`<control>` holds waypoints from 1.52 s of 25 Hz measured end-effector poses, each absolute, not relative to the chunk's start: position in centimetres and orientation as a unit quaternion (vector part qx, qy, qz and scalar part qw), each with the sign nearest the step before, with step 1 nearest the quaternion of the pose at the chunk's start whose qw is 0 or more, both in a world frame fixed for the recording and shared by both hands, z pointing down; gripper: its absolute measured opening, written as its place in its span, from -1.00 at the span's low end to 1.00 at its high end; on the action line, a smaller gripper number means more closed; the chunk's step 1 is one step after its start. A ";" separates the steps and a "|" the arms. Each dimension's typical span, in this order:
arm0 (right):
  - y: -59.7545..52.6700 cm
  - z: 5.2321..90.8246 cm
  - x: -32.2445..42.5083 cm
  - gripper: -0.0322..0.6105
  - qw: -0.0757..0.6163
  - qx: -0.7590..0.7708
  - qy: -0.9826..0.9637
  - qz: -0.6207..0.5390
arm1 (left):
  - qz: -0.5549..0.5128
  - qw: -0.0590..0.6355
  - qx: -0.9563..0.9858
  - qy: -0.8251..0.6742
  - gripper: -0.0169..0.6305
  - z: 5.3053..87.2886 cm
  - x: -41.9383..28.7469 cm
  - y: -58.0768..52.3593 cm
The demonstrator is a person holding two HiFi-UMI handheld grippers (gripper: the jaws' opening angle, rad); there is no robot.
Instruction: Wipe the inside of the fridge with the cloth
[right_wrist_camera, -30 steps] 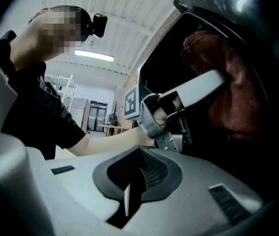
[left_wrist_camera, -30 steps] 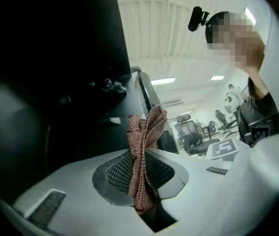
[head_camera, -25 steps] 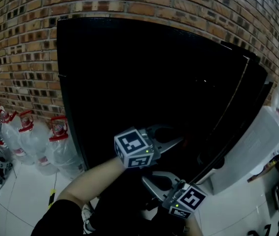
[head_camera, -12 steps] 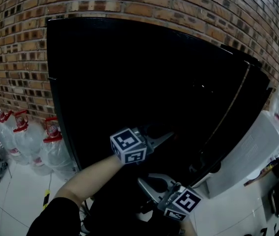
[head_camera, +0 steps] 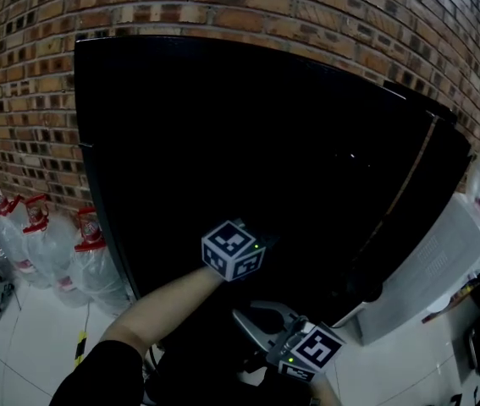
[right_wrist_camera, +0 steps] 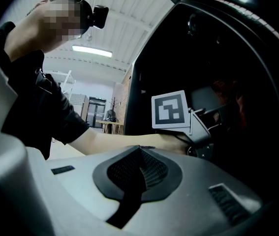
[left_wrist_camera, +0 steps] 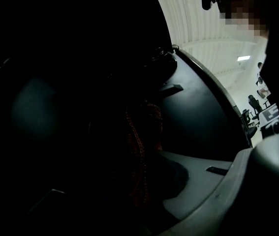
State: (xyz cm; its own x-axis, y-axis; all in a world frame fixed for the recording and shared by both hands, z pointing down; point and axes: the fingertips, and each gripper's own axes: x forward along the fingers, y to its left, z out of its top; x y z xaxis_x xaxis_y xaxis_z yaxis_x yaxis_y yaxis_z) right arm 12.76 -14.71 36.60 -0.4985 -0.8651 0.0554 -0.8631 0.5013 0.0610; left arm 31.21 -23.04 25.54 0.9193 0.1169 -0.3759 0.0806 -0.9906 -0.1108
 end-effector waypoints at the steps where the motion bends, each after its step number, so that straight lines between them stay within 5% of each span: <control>1: -14.9 36.6 12.7 -0.89 0.041 0.497 -0.866 -0.013 | 0.194 0.046 -0.979 -0.045 -0.78 25.5 31.4 -23.3; 26: -13.8 34.8 11.6 -0.89 0.023 0.416 -0.908 -0.043 | 0.155 0.083 -0.978 0.111 -0.79 26.2 38.3 -33.8; 38: -12.3 34.4 11.8 -0.89 0.018 0.439 -0.897 -0.044 | 0.156 0.058 -0.975 0.145 -0.78 26.1 36.1 -35.1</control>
State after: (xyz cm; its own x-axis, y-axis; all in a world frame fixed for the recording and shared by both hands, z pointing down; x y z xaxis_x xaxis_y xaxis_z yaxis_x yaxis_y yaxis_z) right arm 11.79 -12.25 34.41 -0.6136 -0.7896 -0.0074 -0.7864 0.6103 0.0951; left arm 36.11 -35.15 26.11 0.9097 -0.2643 -0.3203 -0.3001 -0.9515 -0.0672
